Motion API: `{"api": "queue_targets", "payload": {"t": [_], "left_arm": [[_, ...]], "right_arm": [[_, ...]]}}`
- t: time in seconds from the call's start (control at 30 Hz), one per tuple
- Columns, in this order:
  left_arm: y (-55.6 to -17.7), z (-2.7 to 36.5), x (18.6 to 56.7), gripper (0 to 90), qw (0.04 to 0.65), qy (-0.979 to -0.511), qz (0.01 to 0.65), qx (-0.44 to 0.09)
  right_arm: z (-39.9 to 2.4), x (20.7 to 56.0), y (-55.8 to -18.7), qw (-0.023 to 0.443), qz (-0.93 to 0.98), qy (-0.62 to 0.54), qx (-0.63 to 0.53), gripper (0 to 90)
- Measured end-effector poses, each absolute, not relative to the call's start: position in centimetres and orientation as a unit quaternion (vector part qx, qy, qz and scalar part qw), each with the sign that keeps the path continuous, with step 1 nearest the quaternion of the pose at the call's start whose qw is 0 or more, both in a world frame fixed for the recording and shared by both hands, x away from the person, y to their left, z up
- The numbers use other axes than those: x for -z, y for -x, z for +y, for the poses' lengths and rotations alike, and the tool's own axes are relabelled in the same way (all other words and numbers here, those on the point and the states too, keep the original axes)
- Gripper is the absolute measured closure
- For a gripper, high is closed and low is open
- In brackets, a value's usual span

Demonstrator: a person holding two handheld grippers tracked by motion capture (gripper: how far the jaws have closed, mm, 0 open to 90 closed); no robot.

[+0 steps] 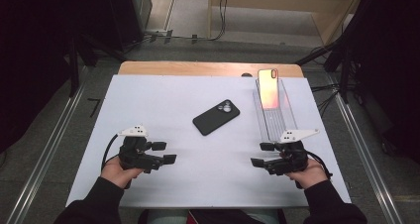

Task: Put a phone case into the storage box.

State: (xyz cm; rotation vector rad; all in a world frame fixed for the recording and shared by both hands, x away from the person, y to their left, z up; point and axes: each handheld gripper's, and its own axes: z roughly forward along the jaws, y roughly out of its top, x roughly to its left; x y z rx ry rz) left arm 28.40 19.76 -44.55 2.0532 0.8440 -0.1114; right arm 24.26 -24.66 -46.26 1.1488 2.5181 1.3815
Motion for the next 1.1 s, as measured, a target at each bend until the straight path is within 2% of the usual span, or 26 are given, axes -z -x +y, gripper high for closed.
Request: {"api": "queue_targets", "payload": {"t": [0.57,0.93,1.03,1.1], "left_arm": [[-28.0,20.3,44.5,27.8,0.451,-0.819,0.350,0.056],[-29.0,19.6,43.8,27.7,0.449,-0.826,0.338,0.036],[-29.5,19.2,43.6,17.6,0.459,-0.827,0.323,0.033],[-29.9,18.9,43.4,3.8,0.469,-0.823,0.318,0.038]], "right_arm": [[-24.6,46.7,-24.5,0.013,0.821,-0.373,-0.431,24.9],[-24.8,46.6,-24.3,0.011,0.820,-0.373,-0.434,24.6],[-24.8,46.6,-24.3,0.011,0.820,-0.373,-0.433,24.6],[-24.8,46.7,-24.3,0.011,0.820,-0.373,-0.434,24.6]]}}
